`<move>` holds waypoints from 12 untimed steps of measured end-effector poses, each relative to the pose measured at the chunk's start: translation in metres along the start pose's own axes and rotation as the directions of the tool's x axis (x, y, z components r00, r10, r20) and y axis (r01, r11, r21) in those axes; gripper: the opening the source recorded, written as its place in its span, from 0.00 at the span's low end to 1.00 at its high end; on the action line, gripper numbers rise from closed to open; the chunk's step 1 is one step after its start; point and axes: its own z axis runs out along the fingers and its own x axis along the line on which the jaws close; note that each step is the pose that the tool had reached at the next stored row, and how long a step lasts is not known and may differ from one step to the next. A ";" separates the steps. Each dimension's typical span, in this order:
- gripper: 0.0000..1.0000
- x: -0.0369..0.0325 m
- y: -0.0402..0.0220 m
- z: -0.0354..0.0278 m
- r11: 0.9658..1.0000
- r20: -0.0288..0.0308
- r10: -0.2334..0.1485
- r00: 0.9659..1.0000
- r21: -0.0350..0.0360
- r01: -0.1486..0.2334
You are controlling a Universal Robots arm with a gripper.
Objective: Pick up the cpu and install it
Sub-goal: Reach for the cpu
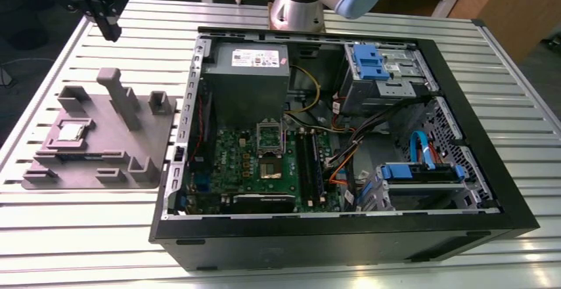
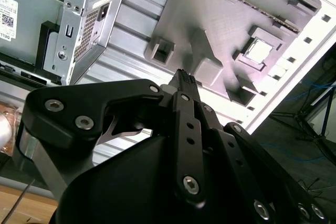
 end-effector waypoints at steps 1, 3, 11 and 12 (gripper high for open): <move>0.10 0.0005 0.0000 0.0000 1.000 0.000 0.000 1.000 0.000 0.000; 0.10 0.0015 -0.0001 0.0000 1.000 0.000 0.000 1.000 0.000 0.000; 0.10 0.0044 -0.0003 -0.0001 1.000 0.000 0.000 1.000 0.000 0.000; 0.10 0.0045 -0.0004 -0.0001 1.000 0.000 0.000 1.000 0.000 0.000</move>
